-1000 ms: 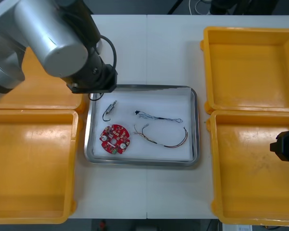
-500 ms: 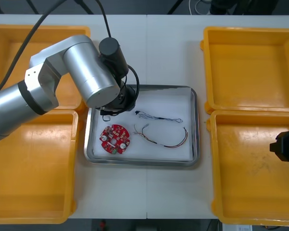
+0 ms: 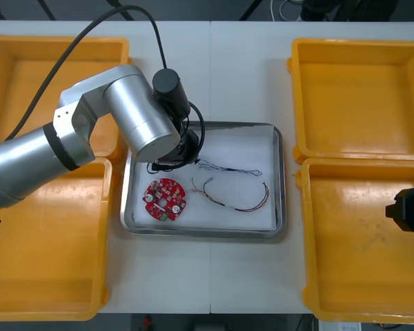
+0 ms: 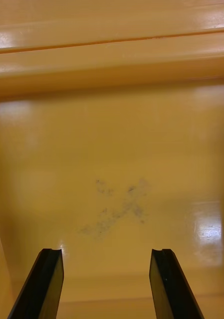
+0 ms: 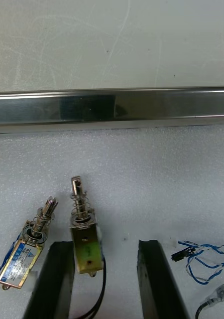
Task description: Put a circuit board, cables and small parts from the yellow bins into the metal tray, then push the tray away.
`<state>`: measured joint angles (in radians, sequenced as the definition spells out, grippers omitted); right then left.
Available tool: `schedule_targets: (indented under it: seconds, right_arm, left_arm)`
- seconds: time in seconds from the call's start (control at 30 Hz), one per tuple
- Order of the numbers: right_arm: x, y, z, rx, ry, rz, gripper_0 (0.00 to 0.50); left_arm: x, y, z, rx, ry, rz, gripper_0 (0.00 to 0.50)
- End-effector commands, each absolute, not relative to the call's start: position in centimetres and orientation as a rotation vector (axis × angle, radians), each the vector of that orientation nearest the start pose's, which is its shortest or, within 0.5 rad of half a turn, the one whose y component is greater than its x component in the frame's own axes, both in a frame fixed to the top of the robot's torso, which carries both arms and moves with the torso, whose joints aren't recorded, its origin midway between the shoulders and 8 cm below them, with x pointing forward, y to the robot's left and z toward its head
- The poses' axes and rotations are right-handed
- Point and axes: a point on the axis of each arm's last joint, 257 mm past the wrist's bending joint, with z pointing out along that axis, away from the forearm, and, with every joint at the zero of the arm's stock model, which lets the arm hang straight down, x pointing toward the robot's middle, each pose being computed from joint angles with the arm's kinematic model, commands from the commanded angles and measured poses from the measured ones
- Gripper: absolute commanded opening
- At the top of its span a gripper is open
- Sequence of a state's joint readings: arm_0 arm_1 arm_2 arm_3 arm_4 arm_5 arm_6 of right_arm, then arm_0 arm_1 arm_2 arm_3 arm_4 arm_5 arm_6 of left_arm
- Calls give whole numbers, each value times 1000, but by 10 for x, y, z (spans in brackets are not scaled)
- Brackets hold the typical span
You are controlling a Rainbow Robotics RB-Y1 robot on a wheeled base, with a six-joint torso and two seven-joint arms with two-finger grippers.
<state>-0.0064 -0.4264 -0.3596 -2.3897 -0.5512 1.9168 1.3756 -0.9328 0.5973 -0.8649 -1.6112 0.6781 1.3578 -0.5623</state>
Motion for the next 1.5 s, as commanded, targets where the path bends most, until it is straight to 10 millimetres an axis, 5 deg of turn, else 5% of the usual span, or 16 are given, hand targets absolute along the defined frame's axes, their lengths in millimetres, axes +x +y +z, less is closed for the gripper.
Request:
schedule_targets:
  seconds: [0.03,0.23,0.43,0.77,1.03,1.5]
  right_arm:
    - [341,-338,-210,73,2616,5,500]
    - [342,-338,-208,70,2612,3,500]
    - [346,-337,-202,41,2600,-3,500]
    - [352,-312,-174,-158,2548,14,500]
    - [356,-270,-153,-438,2485,-17,500]
    - [354,-135,-136,-1031,2279,20,500]
  left_arm:
    - [513,61,-230,28,2575,-180,500]
    - [509,60,-221,23,2562,-185,500]
    - [502,81,-191,-41,2564,-140,500]
    - [480,155,-135,-131,2597,-78,500]
    - [461,226,-120,-99,2626,-47,500]
    - [432,340,-108,-9,2644,14,500]
